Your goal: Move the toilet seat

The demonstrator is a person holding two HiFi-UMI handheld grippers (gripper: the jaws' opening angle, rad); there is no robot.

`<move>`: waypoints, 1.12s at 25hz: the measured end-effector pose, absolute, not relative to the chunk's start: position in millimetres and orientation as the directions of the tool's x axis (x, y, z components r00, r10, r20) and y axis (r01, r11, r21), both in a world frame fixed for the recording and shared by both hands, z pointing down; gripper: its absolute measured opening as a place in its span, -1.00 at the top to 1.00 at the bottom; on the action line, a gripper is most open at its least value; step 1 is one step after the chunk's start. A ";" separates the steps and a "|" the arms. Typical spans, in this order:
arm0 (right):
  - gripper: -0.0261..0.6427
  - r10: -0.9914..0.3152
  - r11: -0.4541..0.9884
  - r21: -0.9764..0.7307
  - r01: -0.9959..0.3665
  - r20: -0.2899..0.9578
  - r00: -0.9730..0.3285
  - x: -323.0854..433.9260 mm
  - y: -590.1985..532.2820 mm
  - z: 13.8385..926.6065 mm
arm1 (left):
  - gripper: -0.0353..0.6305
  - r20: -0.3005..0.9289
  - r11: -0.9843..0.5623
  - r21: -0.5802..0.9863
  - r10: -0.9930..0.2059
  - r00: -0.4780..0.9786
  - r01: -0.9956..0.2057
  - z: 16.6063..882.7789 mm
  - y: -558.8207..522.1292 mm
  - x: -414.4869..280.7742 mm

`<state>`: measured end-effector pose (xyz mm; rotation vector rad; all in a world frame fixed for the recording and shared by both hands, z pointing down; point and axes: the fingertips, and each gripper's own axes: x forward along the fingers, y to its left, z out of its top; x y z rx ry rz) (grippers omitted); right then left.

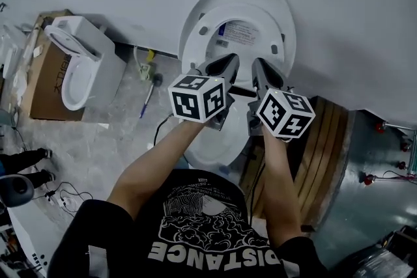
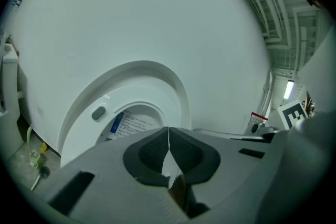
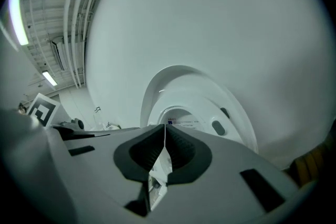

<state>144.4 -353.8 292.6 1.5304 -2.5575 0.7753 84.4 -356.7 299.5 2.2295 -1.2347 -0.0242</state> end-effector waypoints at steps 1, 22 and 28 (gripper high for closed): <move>0.85 -0.806 0.385 -0.378 -0.842 0.306 -0.506 143.7 -347.8 293.7 | 0.85 0.263 -0.399 0.488 -0.781 0.567 -0.776 300.9 -350.4 85.7; 0.87 -0.860 0.346 -0.188 -0.919 0.327 -0.391 100.4 -227.3 283.7 | 0.86 0.306 -0.551 0.256 -0.733 0.607 -0.794 299.1 -238.5 67.8; 0.87 -0.875 0.316 -0.162 -0.935 0.332 -0.353 84.9 -202.0 282.6 | 0.86 0.300 -0.597 0.212 -0.713 0.633 -0.773 295.1 -215.9 55.1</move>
